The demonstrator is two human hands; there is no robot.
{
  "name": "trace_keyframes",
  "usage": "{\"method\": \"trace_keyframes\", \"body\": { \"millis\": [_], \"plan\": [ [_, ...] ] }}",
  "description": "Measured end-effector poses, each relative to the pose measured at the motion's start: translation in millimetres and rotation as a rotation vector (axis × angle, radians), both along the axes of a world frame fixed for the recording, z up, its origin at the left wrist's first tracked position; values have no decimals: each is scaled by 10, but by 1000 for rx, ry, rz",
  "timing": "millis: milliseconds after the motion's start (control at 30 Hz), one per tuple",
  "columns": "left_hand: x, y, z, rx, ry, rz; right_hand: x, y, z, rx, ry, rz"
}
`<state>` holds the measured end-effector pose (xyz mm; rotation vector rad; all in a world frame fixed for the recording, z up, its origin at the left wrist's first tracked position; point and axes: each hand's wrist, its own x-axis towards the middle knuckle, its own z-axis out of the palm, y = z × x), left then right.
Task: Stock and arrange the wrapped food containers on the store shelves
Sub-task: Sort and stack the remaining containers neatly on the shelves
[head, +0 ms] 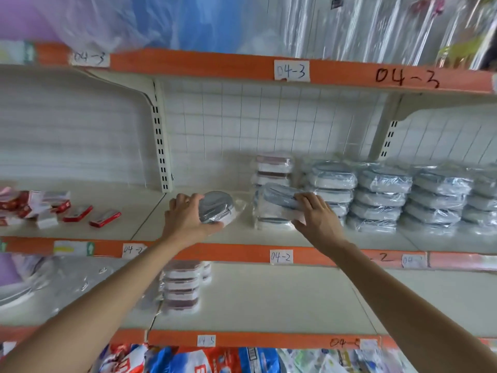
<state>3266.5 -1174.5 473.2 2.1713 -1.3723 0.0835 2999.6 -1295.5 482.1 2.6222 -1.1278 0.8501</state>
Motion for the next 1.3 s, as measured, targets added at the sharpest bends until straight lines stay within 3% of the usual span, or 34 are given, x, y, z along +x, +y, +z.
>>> {"method": "trace_keyframes", "body": {
  "millis": [367, 567, 667, 767, 900, 1000, 1067, 1133, 1300],
  "plan": [
    [131, -882, -349, 300, -68, 275, 599, -1040, 202, 54, 310, 69],
    [25, -1191, -312, 503, 80, 102, 608, -1199, 375, 29, 447, 141],
    [140, -1261, -123, 443, 137, -65, 665, -1211, 408, 23, 462, 152],
    [353, -1293, -130, 426, -73, -275, 689, -1222, 417, 40, 444, 159],
    [399, -1376, -282, 647, -416, -454, 660, -1202, 395, 65, 441, 152],
    [380, -1503, -306, 620, -503, -475, 643, -1209, 401, 57, 424, 122],
    [437, -1513, -240, 666, -447, -419, 637, -1213, 407, 42, 402, 108],
    [553, -1467, -133, 654, -272, -314, 633, -1209, 410, 43, 399, 109],
    [777, -1416, 343, 279, 126, -208, 573, -1218, 448, 127, 375, 100]
  ]
}}
